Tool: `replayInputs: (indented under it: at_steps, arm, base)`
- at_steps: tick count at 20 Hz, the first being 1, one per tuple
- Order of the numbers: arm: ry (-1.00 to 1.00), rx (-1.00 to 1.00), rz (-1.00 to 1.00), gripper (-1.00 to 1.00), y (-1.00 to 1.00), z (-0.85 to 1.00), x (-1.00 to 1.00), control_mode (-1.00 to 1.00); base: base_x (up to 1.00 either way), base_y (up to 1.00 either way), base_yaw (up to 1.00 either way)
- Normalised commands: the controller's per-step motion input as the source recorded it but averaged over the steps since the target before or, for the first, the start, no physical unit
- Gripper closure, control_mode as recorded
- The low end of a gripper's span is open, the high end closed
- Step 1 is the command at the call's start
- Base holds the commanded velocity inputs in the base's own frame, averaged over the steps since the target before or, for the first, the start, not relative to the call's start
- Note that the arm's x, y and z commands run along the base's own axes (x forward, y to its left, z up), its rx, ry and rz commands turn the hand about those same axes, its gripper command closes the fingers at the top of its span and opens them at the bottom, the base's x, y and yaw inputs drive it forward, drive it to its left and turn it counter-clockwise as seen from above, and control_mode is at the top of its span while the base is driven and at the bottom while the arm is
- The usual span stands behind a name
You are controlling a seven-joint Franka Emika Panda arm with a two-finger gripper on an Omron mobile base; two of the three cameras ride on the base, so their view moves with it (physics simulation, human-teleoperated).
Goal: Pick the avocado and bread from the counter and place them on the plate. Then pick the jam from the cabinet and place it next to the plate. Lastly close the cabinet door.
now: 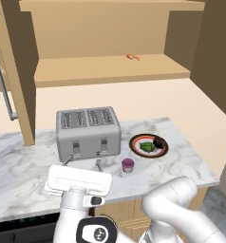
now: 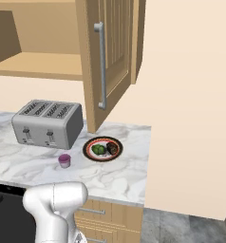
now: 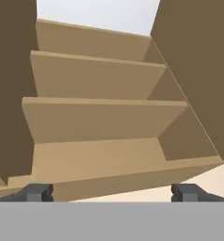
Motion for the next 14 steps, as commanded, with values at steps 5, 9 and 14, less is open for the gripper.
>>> replayInputs:
  at_steps: [5,9,14]
  arm:
    - [-0.18,-0.02,0.0,-1.0,0.43,0.0,0.24,-1.0]
    - [-0.13,0.0,0.0,-1.0,0.44,0.0,0.29,-1.0]
    - [-0.08,0.0,0.0,-1.0,0.45,0.0,0.26,-1.0]
  base:
    - [0.0,0.0,0.0]
    - [0.0,0.0,0.0]
    - [0.0,0.0,0.0]
